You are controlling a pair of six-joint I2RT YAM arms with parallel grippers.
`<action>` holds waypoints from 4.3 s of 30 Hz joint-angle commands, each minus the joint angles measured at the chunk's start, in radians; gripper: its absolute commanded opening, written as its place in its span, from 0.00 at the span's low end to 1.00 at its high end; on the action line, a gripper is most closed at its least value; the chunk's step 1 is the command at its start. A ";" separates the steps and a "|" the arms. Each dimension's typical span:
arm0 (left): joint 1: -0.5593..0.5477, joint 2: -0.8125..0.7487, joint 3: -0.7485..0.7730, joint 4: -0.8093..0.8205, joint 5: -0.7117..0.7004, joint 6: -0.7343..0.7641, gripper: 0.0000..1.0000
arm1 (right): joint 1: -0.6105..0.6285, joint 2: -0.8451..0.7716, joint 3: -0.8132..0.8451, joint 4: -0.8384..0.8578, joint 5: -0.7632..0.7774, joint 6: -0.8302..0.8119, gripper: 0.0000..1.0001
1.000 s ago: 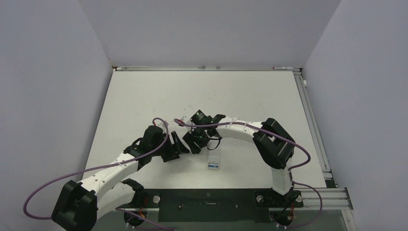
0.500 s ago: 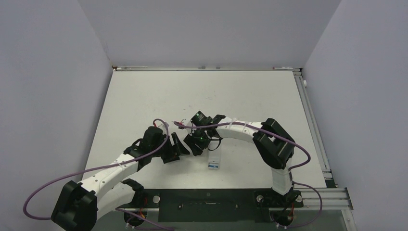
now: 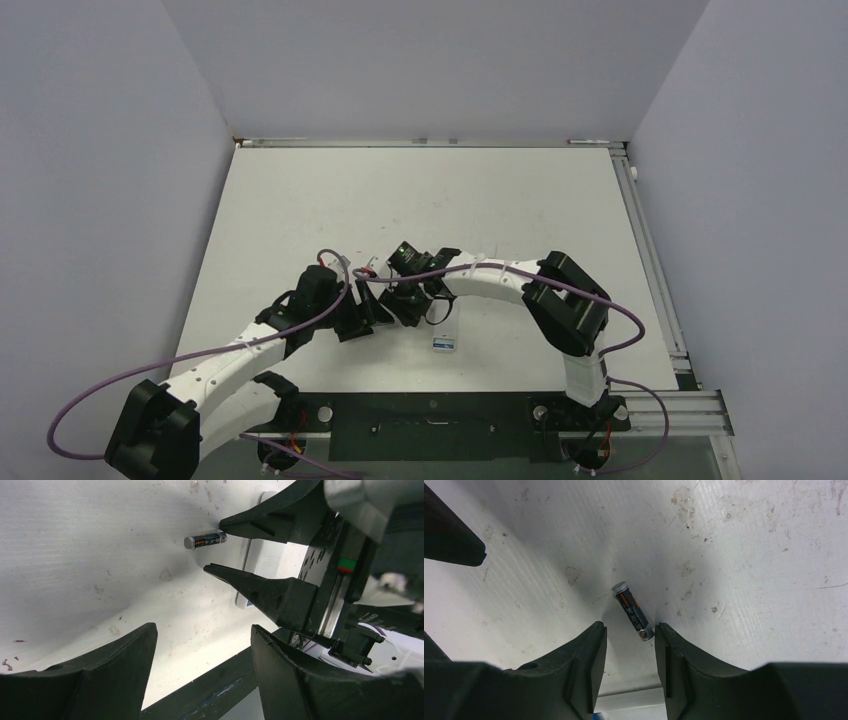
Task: Load the batteries into the remote control
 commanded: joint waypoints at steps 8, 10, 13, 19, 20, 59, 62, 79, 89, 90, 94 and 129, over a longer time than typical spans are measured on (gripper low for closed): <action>0.007 -0.046 -0.019 0.022 0.011 -0.015 0.66 | 0.072 -0.010 -0.045 -0.026 0.121 -0.006 0.27; 0.007 -0.050 -0.022 0.022 0.008 -0.018 0.66 | 0.079 -0.006 -0.050 -0.026 0.138 -0.005 0.23; 0.007 -0.048 -0.019 0.021 0.007 -0.018 0.66 | 0.087 -0.004 -0.056 -0.027 0.162 -0.002 0.18; 0.007 -0.053 -0.021 0.016 0.005 -0.019 0.66 | 0.104 -0.016 -0.072 -0.022 0.185 0.007 0.08; 0.007 -0.056 -0.021 0.016 0.005 -0.019 0.66 | 0.107 -0.020 -0.077 -0.018 0.187 0.009 0.09; 0.004 -0.015 0.036 0.068 0.068 -0.022 0.66 | 0.138 -0.481 -0.221 -0.163 0.296 0.027 0.08; -0.006 0.020 0.045 0.089 0.084 -0.019 0.66 | 0.151 -0.508 -0.245 -0.192 0.323 -0.007 0.09; -0.143 0.249 0.123 0.210 0.081 -0.034 0.66 | 0.206 -0.470 -0.248 -0.322 0.345 -0.135 0.09; -0.145 0.335 0.131 0.276 0.122 -0.033 0.66 | 0.206 -0.417 -0.226 -0.331 0.357 -0.172 0.09; -0.144 0.342 0.135 0.276 0.126 -0.033 0.66 | 0.206 -0.413 -0.226 -0.331 0.357 -0.174 0.09; -0.145 0.347 0.139 0.275 0.124 -0.028 0.66 | 0.213 -0.403 -0.219 -0.355 0.364 -0.189 0.09; 0.035 0.090 0.035 0.059 0.035 0.002 0.67 | 0.218 -0.266 -0.172 -0.311 0.352 -0.228 0.09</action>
